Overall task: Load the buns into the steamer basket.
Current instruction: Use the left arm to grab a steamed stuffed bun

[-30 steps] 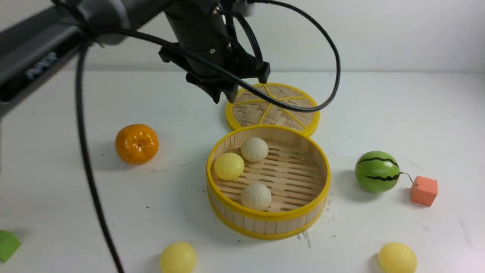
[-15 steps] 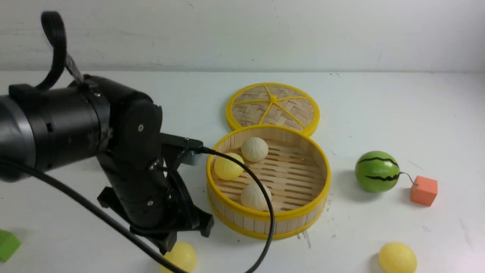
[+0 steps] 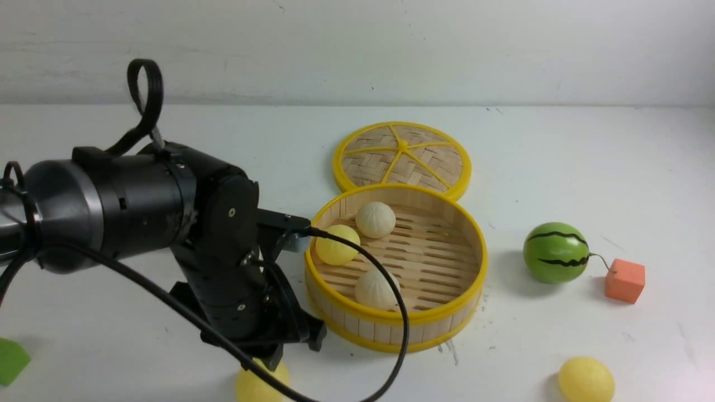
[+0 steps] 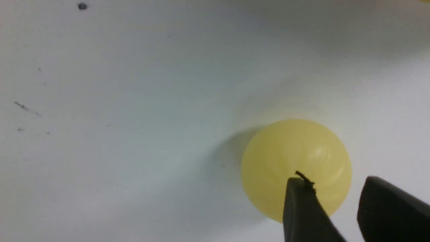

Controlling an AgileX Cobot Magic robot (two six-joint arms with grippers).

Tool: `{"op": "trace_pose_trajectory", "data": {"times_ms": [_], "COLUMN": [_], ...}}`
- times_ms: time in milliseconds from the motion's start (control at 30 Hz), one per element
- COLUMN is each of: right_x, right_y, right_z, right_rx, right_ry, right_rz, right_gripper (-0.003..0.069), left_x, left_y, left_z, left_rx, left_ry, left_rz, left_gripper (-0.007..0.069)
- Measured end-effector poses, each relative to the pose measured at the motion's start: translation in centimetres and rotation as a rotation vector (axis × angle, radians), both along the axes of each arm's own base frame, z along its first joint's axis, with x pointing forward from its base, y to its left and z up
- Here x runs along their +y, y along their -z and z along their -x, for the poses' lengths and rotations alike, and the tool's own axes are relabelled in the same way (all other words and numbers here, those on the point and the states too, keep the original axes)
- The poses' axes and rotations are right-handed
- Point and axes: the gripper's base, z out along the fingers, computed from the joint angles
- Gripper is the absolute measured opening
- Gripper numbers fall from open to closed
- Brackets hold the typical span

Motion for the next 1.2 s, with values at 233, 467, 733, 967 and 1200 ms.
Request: {"op": "trace_pose_trajectory", "data": {"times_ms": [233,467,733,967,1200], "right_x": [0.0,0.0,0.0,0.0,0.0], "right_y": [0.0,0.0,0.0,0.0,0.0], "right_z": [0.0,0.0,0.0,0.0,0.0], "right_rx": [0.0,0.0,0.0,0.0,0.0], "right_ry": [0.0,0.0,0.0,0.0,0.0], "right_rz": [0.0,0.0,0.0,0.0,0.0], "right_gripper": [0.0241,0.0241,0.0241,0.0241,0.0241], "left_x": [0.9,0.7,0.2,0.0,0.2], "left_y": [0.9,0.6,2.6,3.6,3.0], "left_z": [1.0,0.7,-0.2,-0.4,0.0], "left_rx": [0.02,-0.049,-0.043,-0.028,-0.009], "left_ry": [-0.002,0.001,0.019,0.02,0.019], "left_rz": [-0.019,0.017,0.008,-0.001,-0.011], "left_gripper": [0.0242,0.0242,0.0242,0.0239,0.0066]}}
